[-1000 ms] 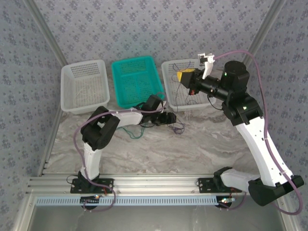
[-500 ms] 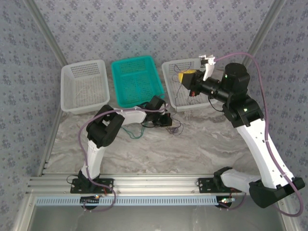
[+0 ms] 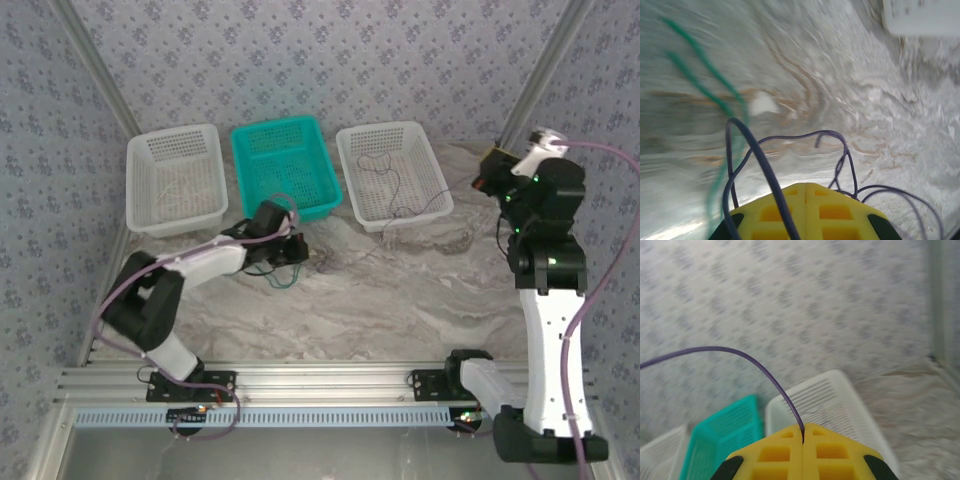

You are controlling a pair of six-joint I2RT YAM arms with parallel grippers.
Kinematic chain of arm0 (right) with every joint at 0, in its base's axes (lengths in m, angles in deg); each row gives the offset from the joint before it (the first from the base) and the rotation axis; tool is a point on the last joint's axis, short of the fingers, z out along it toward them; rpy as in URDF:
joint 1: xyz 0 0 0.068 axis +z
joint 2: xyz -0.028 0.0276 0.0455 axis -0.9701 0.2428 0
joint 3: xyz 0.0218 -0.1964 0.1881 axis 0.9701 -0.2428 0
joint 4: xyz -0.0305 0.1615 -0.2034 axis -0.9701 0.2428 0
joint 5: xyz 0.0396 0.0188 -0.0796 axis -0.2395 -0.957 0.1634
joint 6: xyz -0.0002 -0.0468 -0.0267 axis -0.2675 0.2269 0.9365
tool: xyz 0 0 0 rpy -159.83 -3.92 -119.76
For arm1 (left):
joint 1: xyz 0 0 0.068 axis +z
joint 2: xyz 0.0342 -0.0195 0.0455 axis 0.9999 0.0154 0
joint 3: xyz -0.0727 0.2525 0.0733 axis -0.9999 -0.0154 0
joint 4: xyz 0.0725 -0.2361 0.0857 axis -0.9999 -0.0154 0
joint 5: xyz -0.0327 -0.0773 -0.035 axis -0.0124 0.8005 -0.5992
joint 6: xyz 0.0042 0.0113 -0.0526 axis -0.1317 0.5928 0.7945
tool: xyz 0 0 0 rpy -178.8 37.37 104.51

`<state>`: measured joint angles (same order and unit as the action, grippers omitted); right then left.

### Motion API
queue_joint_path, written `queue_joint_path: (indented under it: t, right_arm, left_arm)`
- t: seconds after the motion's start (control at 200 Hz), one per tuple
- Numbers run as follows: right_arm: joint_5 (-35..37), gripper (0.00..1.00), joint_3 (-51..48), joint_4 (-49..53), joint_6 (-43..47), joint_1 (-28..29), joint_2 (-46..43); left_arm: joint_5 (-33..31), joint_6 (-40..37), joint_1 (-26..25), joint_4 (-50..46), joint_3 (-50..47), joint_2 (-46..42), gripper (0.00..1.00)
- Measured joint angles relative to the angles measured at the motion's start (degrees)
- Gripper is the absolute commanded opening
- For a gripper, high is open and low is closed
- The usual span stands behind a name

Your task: Untangle the cables

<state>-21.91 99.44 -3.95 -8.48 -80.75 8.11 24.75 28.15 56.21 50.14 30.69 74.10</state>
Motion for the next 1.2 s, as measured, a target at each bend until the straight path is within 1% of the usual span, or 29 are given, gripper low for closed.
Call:
queue_joint_path:
  t: [0.065,0.175,0.29,0.36,0.495,0.61,0.72,0.814,0.909,1.024,1.109,1.199]
  right_arm:
    - [0.8,0.0,-0.9,0.8,-2.3,-3.4,-0.7]
    - [1.6,0.0,-1.9,2.1,-5.2,-6.4,-0.7]
    - [2.3,0.0,-3.4,3.4,-7.5,-9.0,-0.7]
    - [2.7,0.0,-4.5,3.7,-8.6,-10.5,-0.7]
    - [2.8,0.0,-5.9,3.6,-11.3,-13.9,-0.3]
    - [1.6,0.0,-6.5,3.3,-13.2,-16.1,0.3]
    - [-3.5,0.0,-7.2,0.7,-14.6,-16.1,1.0]
    - [-8.3,0.0,-6.9,-1.7,-14.9,-13.8,2.0]
    - [-10.5,0.0,-4.7,-2.1,-14.8,-11.2,2.9]
    - [-10.8,0.0,1.7,-2.9,-14.0,-7.6,4.5]
    - [-10.6,0.0,9.2,-4.4,-13.3,-4.7,7.0]
    - [-10.6,0.0,16.5,-7.5,-12.9,-2.7,10.4]
  left_arm:
    - [-1.8,-0.9,2.1,-2.8,-0.4,-4.2,0.0]
    - [-3.7,-2.6,6.7,-7.6,-1.8,-12.1,0.0]
    - [-5.4,-4.9,14.6,-13.4,-4.5,-21.1,0.0]
    - [-5.9,-6.5,19.8,-16.4,-6.0,-25.0,0.0]
    - [-6.1,-9.2,28.5,-20.9,-9.0,-28.6,0.0]
    - [-5.1,-10.3,33.1,-22.8,-10.2,-28.7,0.0]
    - [-2.6,-10.5,34.8,-22.4,-10.5,-28.7,0.0]
    - [1.2,-10.5,34.9,-20.5,-10.7,-28.7,0.0]
    - [4.2,-10.2,34.9,-18.8,-11.5,-29.0,0.0]
    - [6.1,-9.4,34.9,-17.6,-13.0,-31.1,0.0]
    - [7.2,-8.6,34.7,-17.1,-14.0,-33.2,0.0]
    - [8.1,-8.0,34.2,-16.8,-14.5,-34.8,0.0]
